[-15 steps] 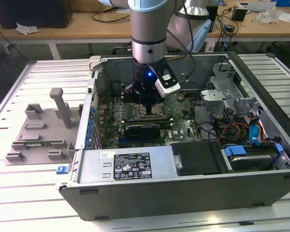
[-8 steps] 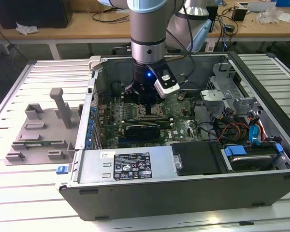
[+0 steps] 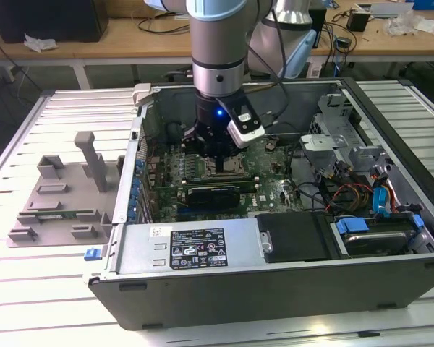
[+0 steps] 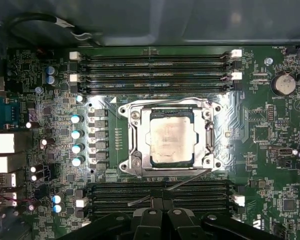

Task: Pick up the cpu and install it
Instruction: 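Install the second cpu locking lever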

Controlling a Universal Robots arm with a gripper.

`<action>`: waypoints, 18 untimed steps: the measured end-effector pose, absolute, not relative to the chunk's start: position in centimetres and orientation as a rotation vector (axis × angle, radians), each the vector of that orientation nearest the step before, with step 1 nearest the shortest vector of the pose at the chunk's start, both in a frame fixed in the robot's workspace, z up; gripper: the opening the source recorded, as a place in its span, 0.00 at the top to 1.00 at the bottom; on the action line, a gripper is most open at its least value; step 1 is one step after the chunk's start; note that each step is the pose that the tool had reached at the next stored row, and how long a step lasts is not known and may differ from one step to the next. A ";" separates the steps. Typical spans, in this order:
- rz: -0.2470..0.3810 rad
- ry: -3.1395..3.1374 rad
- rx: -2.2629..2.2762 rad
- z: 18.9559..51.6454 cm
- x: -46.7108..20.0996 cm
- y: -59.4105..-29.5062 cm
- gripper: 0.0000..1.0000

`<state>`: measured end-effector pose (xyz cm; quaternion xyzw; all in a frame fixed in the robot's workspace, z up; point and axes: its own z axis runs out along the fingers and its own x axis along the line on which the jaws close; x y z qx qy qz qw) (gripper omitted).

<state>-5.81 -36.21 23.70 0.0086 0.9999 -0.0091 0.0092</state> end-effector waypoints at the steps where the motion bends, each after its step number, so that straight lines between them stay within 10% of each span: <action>1: -0.028 3.123 0.027 23.7 -5.8 -36.2 0.89; 18: -0.011 3.118 0.027 22.6 -7.2 -36.2 0.89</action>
